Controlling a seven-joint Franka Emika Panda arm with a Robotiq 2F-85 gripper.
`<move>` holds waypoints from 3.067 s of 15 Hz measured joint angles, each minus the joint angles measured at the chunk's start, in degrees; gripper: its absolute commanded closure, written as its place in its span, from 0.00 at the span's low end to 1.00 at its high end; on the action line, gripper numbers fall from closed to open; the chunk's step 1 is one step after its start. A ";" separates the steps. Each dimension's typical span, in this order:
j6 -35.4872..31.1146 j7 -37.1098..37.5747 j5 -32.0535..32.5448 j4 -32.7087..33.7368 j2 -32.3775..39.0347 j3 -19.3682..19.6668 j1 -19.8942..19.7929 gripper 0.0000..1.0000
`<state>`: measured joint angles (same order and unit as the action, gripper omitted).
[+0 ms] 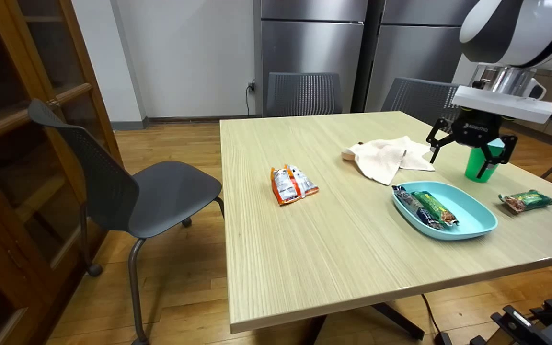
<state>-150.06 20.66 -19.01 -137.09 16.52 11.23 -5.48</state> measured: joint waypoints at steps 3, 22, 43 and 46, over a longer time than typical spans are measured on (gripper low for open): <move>-2.25 3.74 -3.98 -0.87 0.01 0.33 -1.04 0.00; -4.75 9.83 -5.59 -1.43 0.22 1.69 -1.40 0.00; -4.85 9.75 -8.16 0.30 4.13 4.10 -9.65 0.00; -4.82 9.74 -10.34 2.50 6.52 4.20 -11.28 0.00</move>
<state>-154.88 30.41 -29.35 -134.59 23.04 15.43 -16.77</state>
